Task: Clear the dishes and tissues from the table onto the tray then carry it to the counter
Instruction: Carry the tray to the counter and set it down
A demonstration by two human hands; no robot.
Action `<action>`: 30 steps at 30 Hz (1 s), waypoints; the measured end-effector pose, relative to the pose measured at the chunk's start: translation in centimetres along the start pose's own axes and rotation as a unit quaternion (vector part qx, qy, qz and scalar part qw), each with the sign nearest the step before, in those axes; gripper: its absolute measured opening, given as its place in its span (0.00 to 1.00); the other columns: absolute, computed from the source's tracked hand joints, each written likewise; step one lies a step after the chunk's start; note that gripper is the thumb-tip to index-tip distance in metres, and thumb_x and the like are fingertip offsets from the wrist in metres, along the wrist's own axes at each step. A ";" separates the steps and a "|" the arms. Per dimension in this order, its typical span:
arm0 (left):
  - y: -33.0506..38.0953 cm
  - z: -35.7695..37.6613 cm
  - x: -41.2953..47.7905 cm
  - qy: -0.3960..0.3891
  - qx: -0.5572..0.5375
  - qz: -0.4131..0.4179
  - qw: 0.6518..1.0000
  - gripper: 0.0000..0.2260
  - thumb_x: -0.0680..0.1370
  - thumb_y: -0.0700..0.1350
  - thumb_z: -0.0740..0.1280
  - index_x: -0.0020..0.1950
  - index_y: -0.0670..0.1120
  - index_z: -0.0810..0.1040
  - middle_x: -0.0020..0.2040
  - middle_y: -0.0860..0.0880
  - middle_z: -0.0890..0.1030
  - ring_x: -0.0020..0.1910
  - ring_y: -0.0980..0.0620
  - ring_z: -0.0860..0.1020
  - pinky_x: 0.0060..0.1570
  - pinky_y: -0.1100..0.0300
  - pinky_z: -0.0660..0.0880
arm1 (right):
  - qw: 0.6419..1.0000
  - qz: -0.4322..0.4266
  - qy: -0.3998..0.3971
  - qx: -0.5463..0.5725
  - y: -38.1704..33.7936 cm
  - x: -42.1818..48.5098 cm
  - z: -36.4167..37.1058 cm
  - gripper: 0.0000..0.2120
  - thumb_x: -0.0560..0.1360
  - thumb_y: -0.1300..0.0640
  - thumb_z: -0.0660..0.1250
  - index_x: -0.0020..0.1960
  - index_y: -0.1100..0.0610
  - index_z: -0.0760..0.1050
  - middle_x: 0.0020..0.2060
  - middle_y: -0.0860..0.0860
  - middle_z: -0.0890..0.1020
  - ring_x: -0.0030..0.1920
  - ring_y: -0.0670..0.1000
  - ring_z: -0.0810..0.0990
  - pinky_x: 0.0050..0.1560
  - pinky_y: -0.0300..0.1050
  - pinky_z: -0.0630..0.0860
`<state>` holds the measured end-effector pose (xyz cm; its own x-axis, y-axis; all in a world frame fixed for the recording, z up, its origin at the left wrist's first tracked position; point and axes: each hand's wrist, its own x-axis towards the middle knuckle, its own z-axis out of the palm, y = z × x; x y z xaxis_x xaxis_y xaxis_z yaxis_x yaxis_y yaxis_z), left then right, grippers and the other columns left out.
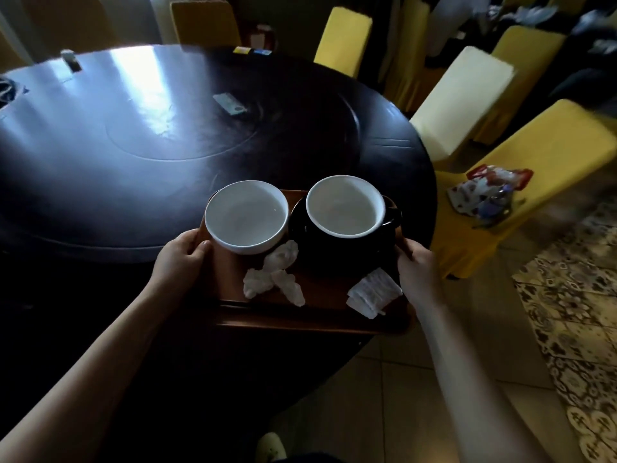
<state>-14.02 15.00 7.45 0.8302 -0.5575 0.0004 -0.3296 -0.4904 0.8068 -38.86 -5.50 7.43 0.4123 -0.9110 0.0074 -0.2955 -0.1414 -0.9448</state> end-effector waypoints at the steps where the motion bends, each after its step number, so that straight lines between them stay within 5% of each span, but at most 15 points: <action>1: 0.7 0.4 -0.1 -0.007 -0.003 0.007 1.000 0.13 0.77 0.38 0.62 0.61 0.40 0.76 0.56 0.42 0.81 0.53 0.47 0.77 0.51 0.58 0.68 | 1.000 0.001 0.008 0.001 0.0 -0.3 -1.0 0.09 0.78 0.55 0.61 0.42 0.56 0.76 0.34 0.48 0.78 0.35 0.42 0.75 0.33 0.34 0.70; 10: 7.2 6.2 -3.5 -0.096 0.015 0.076 0.992 0.11 0.77 0.39 0.62 0.57 0.42 0.79 0.53 0.43 0.82 0.53 0.45 0.78 0.57 0.48 0.72 | 0.994 0.019 0.109 -0.016 1.1 -6.1 -11.6 0.07 0.78 0.61 0.58 0.47 0.61 0.74 0.36 0.53 0.77 0.35 0.44 0.72 0.25 0.26 0.64; 13: 10.2 9.0 -6.0 -0.131 0.019 0.098 0.986 0.10 0.77 0.40 0.62 0.56 0.43 0.79 0.50 0.44 0.82 0.50 0.45 0.78 0.54 0.50 0.72 | 0.989 0.023 0.145 -0.027 2.1 -8.8 -15.9 0.07 0.78 0.60 0.61 0.42 0.58 0.75 0.33 0.48 0.76 0.30 0.35 0.72 0.26 0.26 0.65; 16: 13.2 12.0 -8.6 -0.163 0.019 0.130 0.978 0.09 0.77 0.41 0.62 0.53 0.43 0.80 0.47 0.44 0.82 0.47 0.45 0.78 0.48 0.52 0.72 | 0.980 0.028 0.192 -0.050 2.8 -11.8 -20.4 0.15 0.77 0.62 0.62 0.33 0.52 0.70 0.28 0.46 0.73 0.26 0.35 0.71 0.27 0.30 0.64; 19: 16.4 15.1 -11.6 -0.200 0.010 0.166 0.966 0.09 0.77 0.41 0.62 0.52 0.43 0.80 0.45 0.44 0.82 0.45 0.45 0.78 0.45 0.53 0.73 | 0.967 0.059 0.241 -0.064 3.5 -15.4 -24.7 0.12 0.77 0.60 0.62 0.35 0.58 0.72 0.29 0.50 0.75 0.30 0.43 0.71 0.31 0.42 0.65; 23: 20.4 20.1 -15.5 -0.266 0.008 0.219 0.939 0.09 0.77 0.41 0.62 0.53 0.42 0.80 0.46 0.43 0.83 0.47 0.43 0.79 0.48 0.50 0.74 | 0.940 0.094 0.321 -0.071 4.6 -20.3 -30.1 0.10 0.77 0.60 0.61 0.43 0.66 0.75 0.35 0.56 0.79 0.34 0.48 0.73 0.33 0.42 0.66; 26: 23.6 24.5 -18.4 -0.317 0.013 0.264 0.911 0.10 0.77 0.41 0.62 0.55 0.43 0.79 0.45 0.46 0.81 0.47 0.44 0.79 0.41 0.56 0.72 | 0.909 0.142 0.380 -0.097 5.6 -24.3 -33.8 0.08 0.77 0.61 0.60 0.42 0.64 0.74 0.31 0.53 0.76 0.32 0.47 0.71 0.32 0.43 0.64; 30: 28.5 30.5 -23.2 -0.388 0.021 0.342 0.856 0.12 0.78 0.40 0.61 0.59 0.41 0.77 0.51 0.49 0.79 0.50 0.46 0.77 0.44 0.55 0.71 | 0.858 0.193 0.468 -0.089 7.0 -29.8 -38.0 0.09 0.77 0.64 0.58 0.45 0.69 0.73 0.30 0.57 0.72 0.30 0.50 0.67 0.31 0.44 0.59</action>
<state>-56.32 -6.46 12.44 -0.1062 -0.9926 0.0581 -0.6480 0.1134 0.7532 -85.98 5.94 13.00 -0.5943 -0.8030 0.0442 -0.4162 0.2600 -0.8713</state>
